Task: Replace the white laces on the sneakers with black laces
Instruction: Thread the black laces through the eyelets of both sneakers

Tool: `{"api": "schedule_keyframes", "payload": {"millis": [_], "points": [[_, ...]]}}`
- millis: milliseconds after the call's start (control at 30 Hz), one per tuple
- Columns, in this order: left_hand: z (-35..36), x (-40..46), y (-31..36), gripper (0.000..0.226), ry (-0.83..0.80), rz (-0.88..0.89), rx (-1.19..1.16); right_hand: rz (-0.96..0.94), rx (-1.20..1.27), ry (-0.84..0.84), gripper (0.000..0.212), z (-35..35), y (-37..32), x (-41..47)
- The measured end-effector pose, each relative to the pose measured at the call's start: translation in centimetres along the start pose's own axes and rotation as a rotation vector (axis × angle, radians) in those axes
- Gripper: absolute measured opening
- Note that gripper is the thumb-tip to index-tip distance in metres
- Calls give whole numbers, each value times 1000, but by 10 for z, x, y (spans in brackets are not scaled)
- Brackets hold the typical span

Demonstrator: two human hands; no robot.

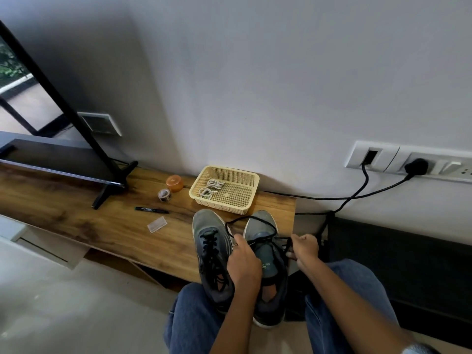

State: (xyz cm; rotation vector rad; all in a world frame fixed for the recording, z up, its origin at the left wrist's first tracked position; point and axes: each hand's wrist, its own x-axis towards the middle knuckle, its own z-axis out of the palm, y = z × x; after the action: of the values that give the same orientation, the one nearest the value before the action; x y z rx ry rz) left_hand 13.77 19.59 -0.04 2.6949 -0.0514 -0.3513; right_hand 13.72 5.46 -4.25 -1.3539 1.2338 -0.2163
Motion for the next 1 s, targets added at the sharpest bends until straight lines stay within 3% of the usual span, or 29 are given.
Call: {"api": "schedule_keyframes", "payload": {"millis": [267,400,500,567,700,800,900,1000], "points": [[-2,-2,2,40,0,2,-1,107,128,81,4,8,5,6],[-3,-3,2,33,-8,5,0,201,271,119,20,6,3,5],[-4,-3,2,37,-9,11,25,198,229,102,25,4,-1,0],[-3,-2,1,38,-14,28,40,99,52,97,21,-1,-9,-9],[-5,-2,-2,34,-28,19,-10,-345,-436,128,20,-21,-21,-20],[-8,-3,-2,32,-45,27,-99,-593,-618,18,4,-26,-27,-27],[-18,-1,-3,19,13,-23,-299,-648,-814,-228,18,-18,-23,-37],[-33,8,-11,17,34,-139,-498,-652,-861,-289,14,-7,-16,-47]]}}
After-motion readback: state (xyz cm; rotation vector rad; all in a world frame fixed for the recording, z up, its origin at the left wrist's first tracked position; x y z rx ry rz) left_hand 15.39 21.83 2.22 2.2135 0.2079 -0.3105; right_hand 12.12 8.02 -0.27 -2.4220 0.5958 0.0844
